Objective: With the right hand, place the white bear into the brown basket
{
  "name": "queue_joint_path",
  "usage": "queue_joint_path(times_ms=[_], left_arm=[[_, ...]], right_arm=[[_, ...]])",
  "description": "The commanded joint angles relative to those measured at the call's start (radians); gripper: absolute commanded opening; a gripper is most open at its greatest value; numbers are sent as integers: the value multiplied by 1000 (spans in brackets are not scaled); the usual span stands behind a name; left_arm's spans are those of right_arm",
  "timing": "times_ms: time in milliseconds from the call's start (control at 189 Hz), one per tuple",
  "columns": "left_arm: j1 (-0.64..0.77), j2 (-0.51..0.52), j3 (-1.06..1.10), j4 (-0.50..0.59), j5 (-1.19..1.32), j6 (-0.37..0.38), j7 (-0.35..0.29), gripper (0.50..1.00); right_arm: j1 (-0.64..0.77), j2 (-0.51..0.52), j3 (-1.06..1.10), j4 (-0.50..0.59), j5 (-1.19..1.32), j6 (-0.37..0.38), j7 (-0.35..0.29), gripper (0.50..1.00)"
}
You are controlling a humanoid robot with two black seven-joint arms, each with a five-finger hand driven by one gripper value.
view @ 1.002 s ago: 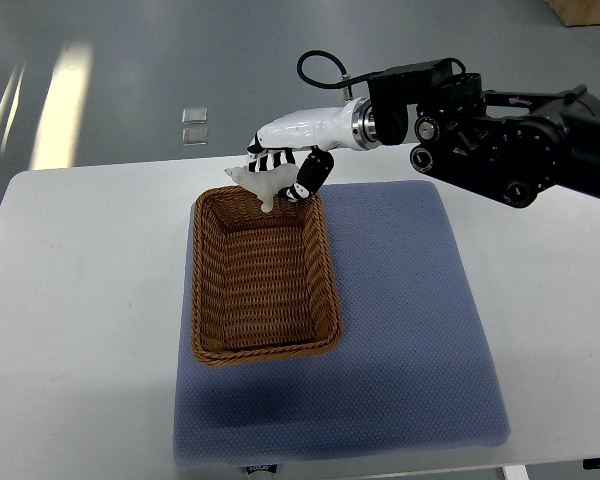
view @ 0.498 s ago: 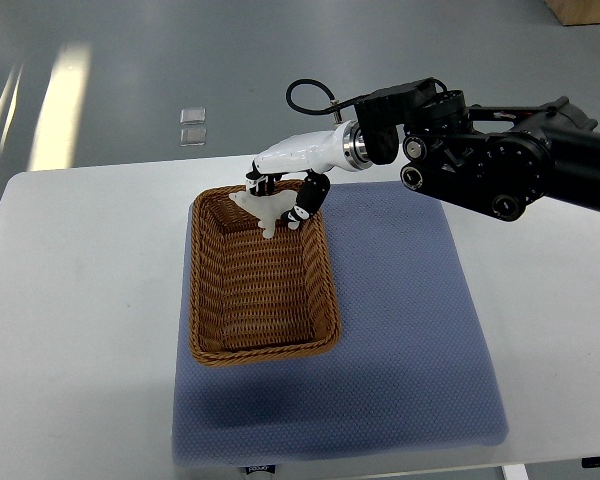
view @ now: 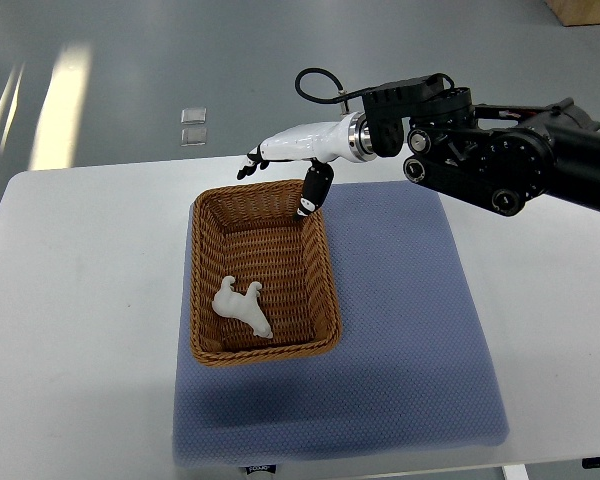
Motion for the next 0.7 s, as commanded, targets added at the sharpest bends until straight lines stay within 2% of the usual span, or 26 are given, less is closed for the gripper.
queue_joint_path(times_ms=[0, 122, 344, 509, 694], left_arm=[[0, 0, 0, 0, 0, 0, 0, 1000], [0, 0, 0, 0, 0, 0, 0, 1000], [0, 0, -2, 2, -1, 0, 0, 1000], [0, 0, 0, 2, 0, 0, 0, 1000], [0, 0, 0, 2, -1, 0, 0, 1000]], right_arm=[[-53, -3, 93, -48, 18, -1, -1, 891], [-126, -6, 225, -112, 45, -8, -1, 891], [-300, -15, 444, -241, 210, -100, -17, 889], [-391, -6, 562, -291, 487, -250, -24, 889], [-449, -6, 572, -291, 795, -387, -23, 895]])
